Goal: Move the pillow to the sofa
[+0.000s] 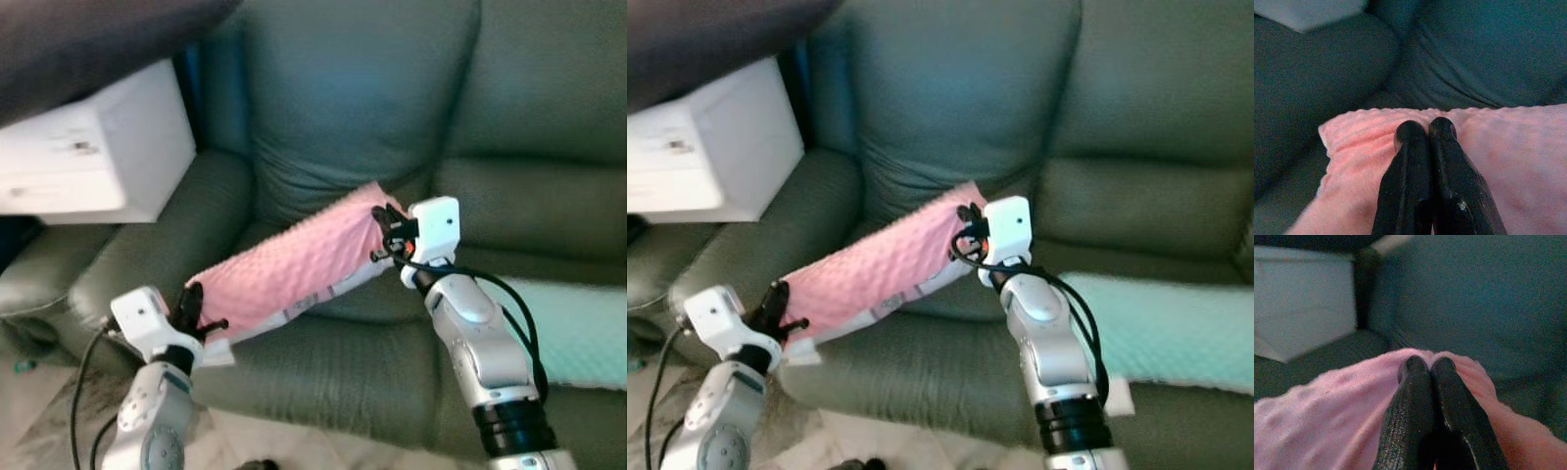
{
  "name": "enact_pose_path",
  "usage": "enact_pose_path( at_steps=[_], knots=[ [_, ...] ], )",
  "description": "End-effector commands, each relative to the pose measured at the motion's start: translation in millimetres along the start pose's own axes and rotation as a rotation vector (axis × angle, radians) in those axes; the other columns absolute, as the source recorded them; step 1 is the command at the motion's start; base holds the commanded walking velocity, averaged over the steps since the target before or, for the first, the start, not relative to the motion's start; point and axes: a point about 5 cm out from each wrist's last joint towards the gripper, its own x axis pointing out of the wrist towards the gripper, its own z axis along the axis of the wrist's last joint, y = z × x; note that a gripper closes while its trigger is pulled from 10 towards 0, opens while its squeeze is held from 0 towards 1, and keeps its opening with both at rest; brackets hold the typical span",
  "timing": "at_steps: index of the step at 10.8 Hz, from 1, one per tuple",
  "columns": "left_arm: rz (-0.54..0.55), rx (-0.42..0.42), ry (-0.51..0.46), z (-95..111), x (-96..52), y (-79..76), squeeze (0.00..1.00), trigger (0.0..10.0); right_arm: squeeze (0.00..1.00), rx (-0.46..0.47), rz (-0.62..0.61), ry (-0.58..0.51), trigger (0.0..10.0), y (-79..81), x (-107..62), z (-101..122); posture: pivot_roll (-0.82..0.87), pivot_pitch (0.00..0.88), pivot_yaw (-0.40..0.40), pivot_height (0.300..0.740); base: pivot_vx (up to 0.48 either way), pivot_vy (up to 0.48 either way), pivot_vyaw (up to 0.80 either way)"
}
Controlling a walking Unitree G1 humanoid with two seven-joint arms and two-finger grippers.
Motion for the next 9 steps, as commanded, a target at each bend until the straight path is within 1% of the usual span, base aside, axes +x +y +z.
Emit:
enact_pose_path(
  at_steps=[1, 3, 4, 5, 9],
  knots=[
    [0.024, -0.009, -0.007, 1.7, -2.9, 4.4, 0.00, 10.0, 0.00, 0.006, 0.020, -0.035, 10.0, 5.7, 3.0, 8.3, -0.22, 0.117, 0.042, 0.740, 0.000, 0.000, 0.00],
    [0.045, -0.021, 0.002, 1.1, -2.6, 6.9, 0.00, 10.0, 0.00, 0.005, 0.021, -0.033, 10.0, 6.4, 2.8, 7.9, -0.22, 0.120, 0.042, 0.740, 0.000, 0.000, 0.00],
    [0.036, -0.022, 0.004, 1.4, -2.6, 6.3, 0.00, 10.0, 0.00, 0.005, 0.020, -0.033, 10.0, 6.3, 2.8, 7.9, -0.22, 0.120, 0.043, 0.740, 0.000, 0.000, 0.00],
    [0.025, 0.004, 0.014, 1.8, -2.6, 6.6, 0.00, 10.0, 0.00, 0.007, 0.018, -0.033, 10.0, 6.4, 2.5, 7.9, -0.22, 0.122, 0.045, 0.740, 0.000, 0.480, 0.00],
    [0.015, 0.014, 0.029, 1.1, -2.7, 6.4, 0.00, 10.0, 0.00, 0.008, 0.010, -0.034, 10.0, 6.9, 2.4, 7.6, -0.22, 0.127, 0.049, 0.740, 0.000, 0.480, 0.00]
  ],
)
